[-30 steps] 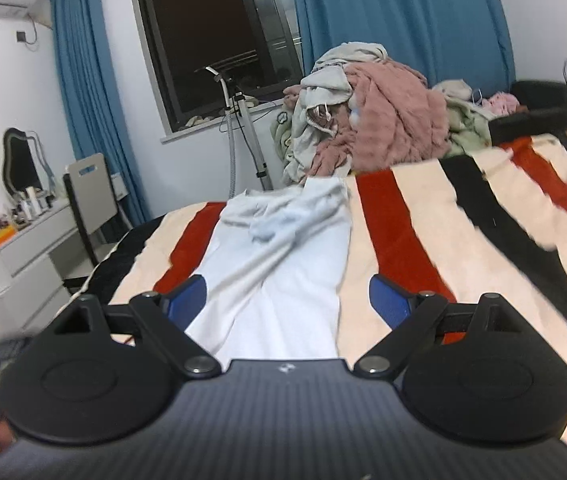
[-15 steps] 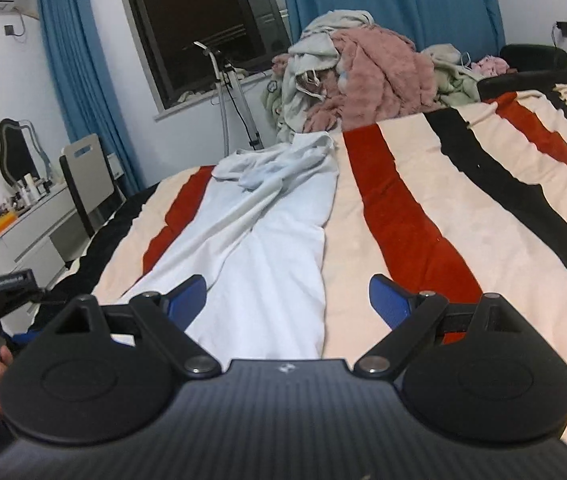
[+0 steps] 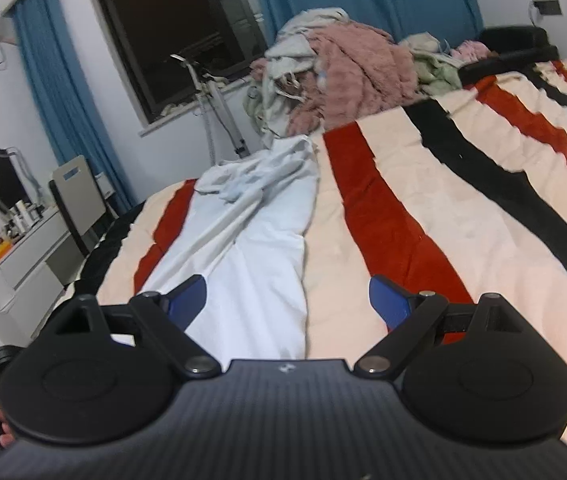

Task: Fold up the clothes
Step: 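Grasp the shirt edge with the left gripper and fold it inward, release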

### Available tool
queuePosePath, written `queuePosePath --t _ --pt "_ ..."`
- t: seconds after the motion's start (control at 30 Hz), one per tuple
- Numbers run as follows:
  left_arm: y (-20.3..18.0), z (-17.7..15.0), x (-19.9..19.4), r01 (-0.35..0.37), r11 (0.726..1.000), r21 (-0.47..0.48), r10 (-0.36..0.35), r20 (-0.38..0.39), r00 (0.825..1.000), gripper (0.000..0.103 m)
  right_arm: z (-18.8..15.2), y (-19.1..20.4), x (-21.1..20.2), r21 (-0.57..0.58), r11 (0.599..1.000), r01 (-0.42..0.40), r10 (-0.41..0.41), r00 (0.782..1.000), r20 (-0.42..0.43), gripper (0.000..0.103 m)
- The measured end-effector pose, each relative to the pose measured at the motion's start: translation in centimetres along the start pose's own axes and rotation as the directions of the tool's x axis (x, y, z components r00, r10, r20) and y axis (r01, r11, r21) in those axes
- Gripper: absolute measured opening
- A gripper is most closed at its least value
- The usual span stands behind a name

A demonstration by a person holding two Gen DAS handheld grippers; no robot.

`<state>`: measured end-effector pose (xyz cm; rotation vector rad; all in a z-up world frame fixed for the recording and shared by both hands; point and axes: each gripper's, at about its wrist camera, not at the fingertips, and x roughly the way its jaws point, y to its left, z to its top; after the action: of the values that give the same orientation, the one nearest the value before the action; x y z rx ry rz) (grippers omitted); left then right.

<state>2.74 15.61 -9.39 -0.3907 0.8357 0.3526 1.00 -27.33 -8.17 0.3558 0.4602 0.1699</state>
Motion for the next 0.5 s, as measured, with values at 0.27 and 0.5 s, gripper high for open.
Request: queuePosePath --t 0.27,0.5 --pt "-2.2 -1.4 -5.3 0.12 0.982 0.145 -0.142 0.154 0.978 0.006 1.1 0.2 -1.8 -0.041 0.999 -0.025 0.028 0.997 0.071 0.09" --pt "-7.6 -7.1 -10.9 0.311 0.854 0.418 -0.378 0.086 0.922 0.005 2.2 -0.7 -4.5 -0.049 0.998 -0.046 0.053 0.987 0.149 0.09"
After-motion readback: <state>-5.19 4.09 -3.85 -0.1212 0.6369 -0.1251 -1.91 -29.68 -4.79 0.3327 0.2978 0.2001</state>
